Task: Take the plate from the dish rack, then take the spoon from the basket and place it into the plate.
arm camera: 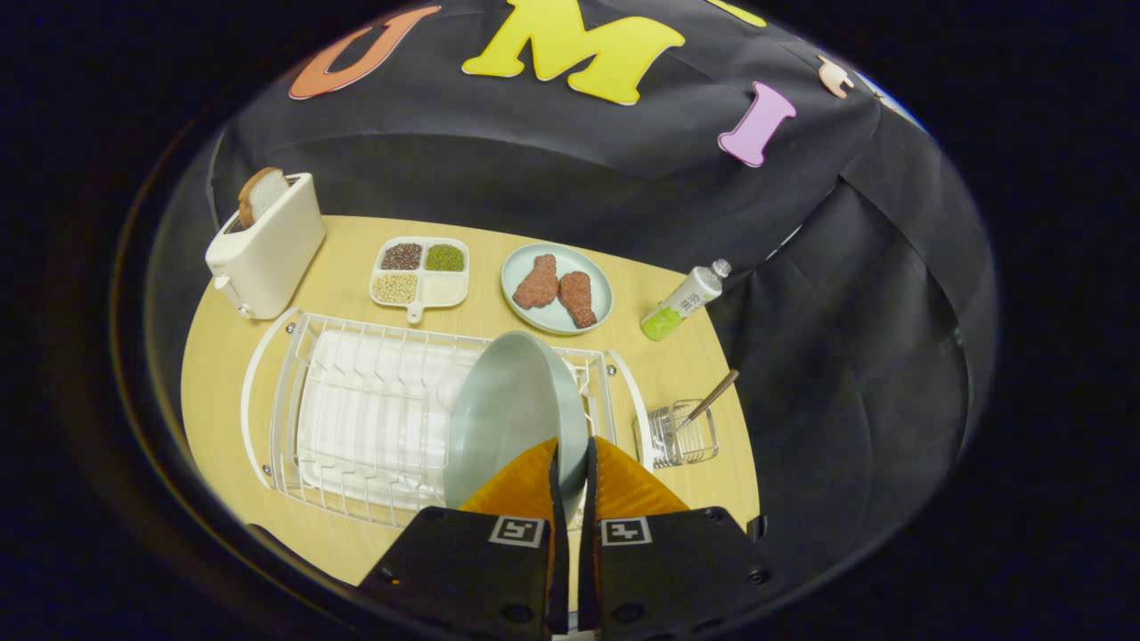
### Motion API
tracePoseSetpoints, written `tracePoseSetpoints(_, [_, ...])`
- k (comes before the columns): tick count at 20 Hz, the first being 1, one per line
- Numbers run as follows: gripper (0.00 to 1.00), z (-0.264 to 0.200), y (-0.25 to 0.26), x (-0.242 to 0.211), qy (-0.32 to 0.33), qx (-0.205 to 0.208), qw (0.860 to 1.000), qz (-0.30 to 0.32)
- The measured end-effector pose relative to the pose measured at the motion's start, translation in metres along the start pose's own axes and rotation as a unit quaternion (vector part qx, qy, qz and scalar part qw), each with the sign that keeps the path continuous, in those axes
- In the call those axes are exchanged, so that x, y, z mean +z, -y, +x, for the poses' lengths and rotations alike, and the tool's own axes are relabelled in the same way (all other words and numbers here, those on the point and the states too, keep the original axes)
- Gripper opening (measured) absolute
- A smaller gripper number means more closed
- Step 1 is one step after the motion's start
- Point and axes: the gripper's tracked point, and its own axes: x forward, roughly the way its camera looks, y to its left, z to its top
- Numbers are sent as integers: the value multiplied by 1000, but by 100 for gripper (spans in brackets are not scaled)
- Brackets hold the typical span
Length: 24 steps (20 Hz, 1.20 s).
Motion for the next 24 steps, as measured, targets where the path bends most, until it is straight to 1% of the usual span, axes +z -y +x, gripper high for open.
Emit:
tracePoseSetpoints(1, [9,-4,8,9,22,-23,999,-5])
tracePoseSetpoints(2, [10,-8,19,26,62,-43,997,-10])
tracePoseSetpoints(3, [9,-16,18,39,90,-35,995,-10])
tracePoseSetpoints(7, [9,-33,17,27,66,0,998,4])
tracePoseSetpoints(11, [9,-36,19,9,57,56,997,21])
tracePoseSetpoints(13, [9,-34,18,-10,44,102,993,37])
tracePoseSetpoints(15, [9,-34,17,-32,34,157,986,48])
tracePoseSetpoints(17, [9,-31,21,-60,28,199,978,48])
tracePoseSetpoints(22, [9,-10,34,-139,19,268,962,51])
tracePoseSetpoints(24, [9,10,40,-171,4,283,957,59])
